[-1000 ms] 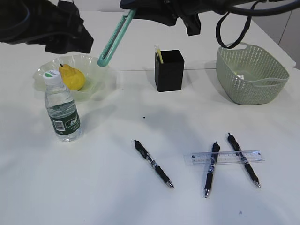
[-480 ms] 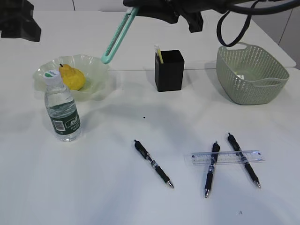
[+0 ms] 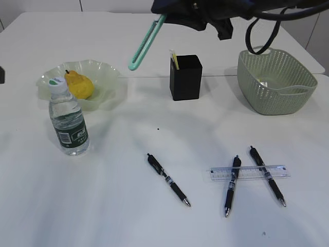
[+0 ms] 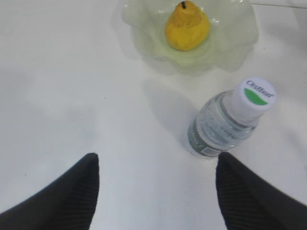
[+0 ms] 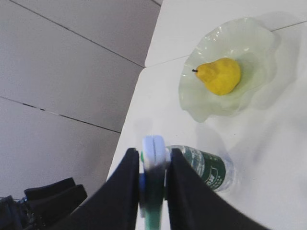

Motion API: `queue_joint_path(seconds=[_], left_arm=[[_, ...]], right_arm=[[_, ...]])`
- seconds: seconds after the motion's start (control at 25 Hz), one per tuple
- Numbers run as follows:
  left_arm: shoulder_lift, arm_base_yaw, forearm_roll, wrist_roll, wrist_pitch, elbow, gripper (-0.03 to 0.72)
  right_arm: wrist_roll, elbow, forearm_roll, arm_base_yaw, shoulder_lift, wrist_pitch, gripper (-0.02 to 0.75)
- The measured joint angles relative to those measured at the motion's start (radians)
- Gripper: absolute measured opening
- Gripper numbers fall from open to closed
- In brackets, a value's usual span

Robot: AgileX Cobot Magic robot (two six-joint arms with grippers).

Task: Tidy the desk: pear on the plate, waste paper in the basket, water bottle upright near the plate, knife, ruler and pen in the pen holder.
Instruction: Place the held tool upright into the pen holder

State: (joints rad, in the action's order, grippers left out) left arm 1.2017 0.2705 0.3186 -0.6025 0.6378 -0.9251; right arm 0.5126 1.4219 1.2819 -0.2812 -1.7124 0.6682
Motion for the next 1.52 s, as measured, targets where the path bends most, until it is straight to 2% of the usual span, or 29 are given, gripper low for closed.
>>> queue_joint_path(seconds=[0.2, 0.28, 0.64, 0.96, 1.16, 1.52], left_arm=[[-0.059, -0.093, -0.019, -0.002, -0.005, 0.052, 0.538], [-0.072, -0.110, -0.032, -0.002, -0.005, 0.056, 0.538], [-0.092, -0.115, -0.040, -0.003, 0.027, 0.056, 0.536], [-0.092, -0.115, -0.040, -0.003, 0.035, 0.056, 0.522], [-0.092, -0.115, -0.025, -0.003, 0.035, 0.056, 0.520], [-0.092, -0.115, 0.006, -0.003, 0.035, 0.056, 0.519]], right_arm=[[0.015, 0.000, 0.000, 0.059, -0.045, -0.004, 0.113], [0.029, 0.000, 0.000, 0.077, -0.066, -0.021, 0.113], [0.130, 0.111, 0.004, 0.136, -0.209, -0.050, 0.113], [0.282, 0.210, -0.034, 0.136, -0.294, -0.173, 0.113], [0.445, 0.259, -0.066, 0.136, -0.334, -0.266, 0.113], [0.645, 0.388, -0.066, 0.136, -0.451, -0.327, 0.113]])
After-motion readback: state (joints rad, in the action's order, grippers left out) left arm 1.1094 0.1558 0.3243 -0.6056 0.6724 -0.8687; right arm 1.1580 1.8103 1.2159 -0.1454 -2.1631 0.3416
